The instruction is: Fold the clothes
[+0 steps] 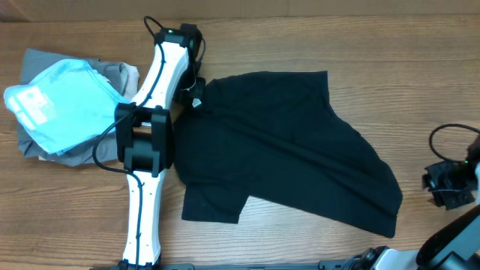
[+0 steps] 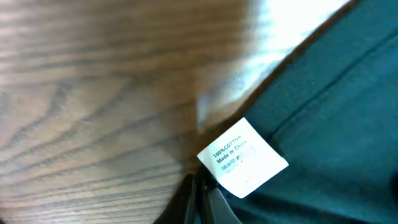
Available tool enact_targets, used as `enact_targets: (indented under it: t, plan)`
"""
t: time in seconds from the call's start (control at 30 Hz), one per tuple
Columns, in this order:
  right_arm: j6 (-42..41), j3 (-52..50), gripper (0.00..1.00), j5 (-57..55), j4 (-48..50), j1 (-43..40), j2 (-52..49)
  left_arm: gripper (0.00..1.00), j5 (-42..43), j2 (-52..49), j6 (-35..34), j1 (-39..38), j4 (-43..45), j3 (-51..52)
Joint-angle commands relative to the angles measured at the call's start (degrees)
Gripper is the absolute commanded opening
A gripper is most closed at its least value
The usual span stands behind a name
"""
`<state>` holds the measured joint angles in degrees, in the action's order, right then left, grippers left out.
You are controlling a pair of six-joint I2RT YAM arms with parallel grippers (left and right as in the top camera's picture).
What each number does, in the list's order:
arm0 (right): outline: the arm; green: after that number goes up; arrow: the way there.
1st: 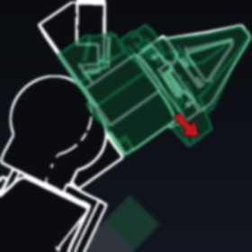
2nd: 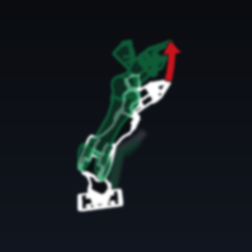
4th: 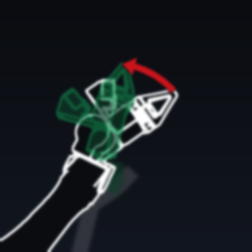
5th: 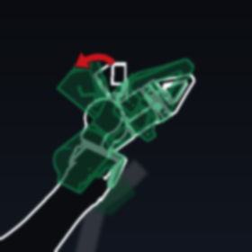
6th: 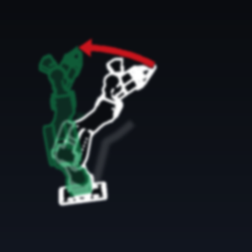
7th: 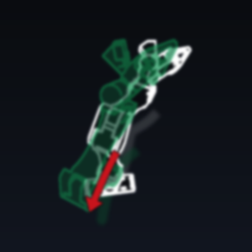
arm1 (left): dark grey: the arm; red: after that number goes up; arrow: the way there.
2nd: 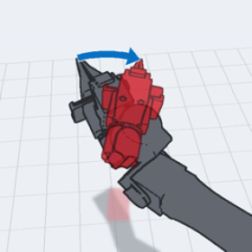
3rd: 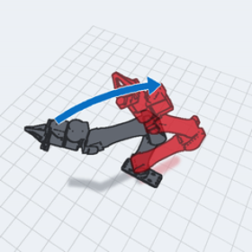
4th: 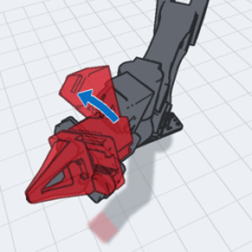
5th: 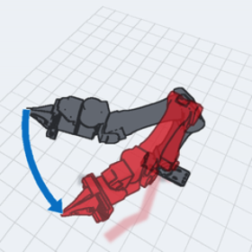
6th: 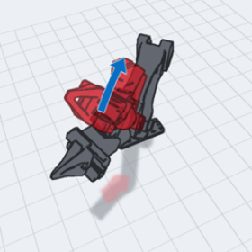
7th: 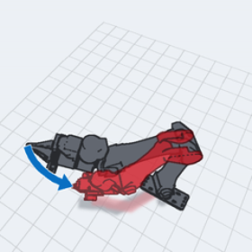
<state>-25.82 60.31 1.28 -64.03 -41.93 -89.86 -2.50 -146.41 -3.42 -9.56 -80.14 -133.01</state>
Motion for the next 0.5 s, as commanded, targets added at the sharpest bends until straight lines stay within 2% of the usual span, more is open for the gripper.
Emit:
enact_targets:
  t: [0.0, 0.1, 0.2, 0.4, 0.47]
  plan:
    - [8.59, -0.07, 0.60, 13.35, 2.69, 0.20, 0.39, 0.11, 8.57, -0.68, 3.48, 0.59, 0.02, -6.10]
    - [15.02, -0.09, 0.63, 23.56, 7.30, 0.46, 0.39, 0.19, 17.29, -0.70, 4.83, 0.33, -0.24, -11.17]
    - [18.69, -0.09, 0.63, 31.10, 11.13, 1.84, 0.39, 0.26, 20.79, -0.70, 4.96, -0.59, 1.36, -12.46]
    - [18.82, -0.20, 0.63, 31.78, 17.75, 10.08, 0.37, 0.38, 21.40, -0.72, 9.68, -4.72, 7.32, -9.18]
    - [18.53, -0.24, 0.64, 30.08, 19.93, 13.84, 0.26, 0.38, 20.65, -0.72, 10.58, -6.27, 8.46, -7.21]
